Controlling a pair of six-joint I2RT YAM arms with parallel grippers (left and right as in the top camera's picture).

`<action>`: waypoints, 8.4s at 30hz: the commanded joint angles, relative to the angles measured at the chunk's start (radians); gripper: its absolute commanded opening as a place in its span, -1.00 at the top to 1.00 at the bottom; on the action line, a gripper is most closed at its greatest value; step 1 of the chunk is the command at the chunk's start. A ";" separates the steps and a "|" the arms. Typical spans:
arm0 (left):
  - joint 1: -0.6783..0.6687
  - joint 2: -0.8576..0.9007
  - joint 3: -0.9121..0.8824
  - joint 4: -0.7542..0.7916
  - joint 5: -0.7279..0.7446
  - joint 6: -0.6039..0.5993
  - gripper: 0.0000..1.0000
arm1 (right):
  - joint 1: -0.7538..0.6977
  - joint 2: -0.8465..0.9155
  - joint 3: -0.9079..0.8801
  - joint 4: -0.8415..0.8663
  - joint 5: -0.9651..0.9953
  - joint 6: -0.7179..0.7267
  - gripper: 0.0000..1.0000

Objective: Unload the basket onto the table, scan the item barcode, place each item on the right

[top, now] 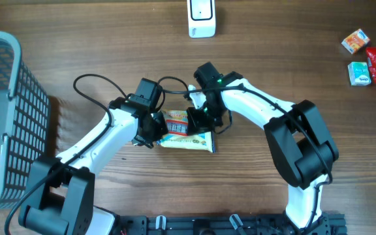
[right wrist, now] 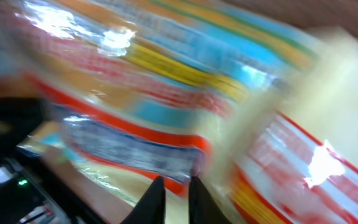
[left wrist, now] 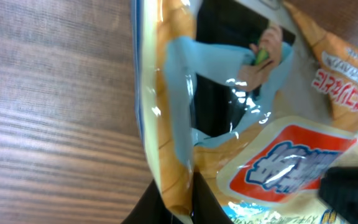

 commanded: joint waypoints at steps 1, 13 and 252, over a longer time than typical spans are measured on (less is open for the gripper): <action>0.000 -0.003 -0.010 -0.074 -0.128 -0.020 0.86 | -0.053 0.026 -0.021 -0.038 0.229 0.038 0.72; 0.000 -0.005 0.146 -0.406 -0.378 -0.185 0.92 | -0.136 0.026 -0.137 0.039 0.226 0.039 0.92; -0.403 0.050 0.190 0.258 -0.405 -0.223 0.44 | -0.723 -0.404 -0.238 -0.112 0.168 -0.116 -0.61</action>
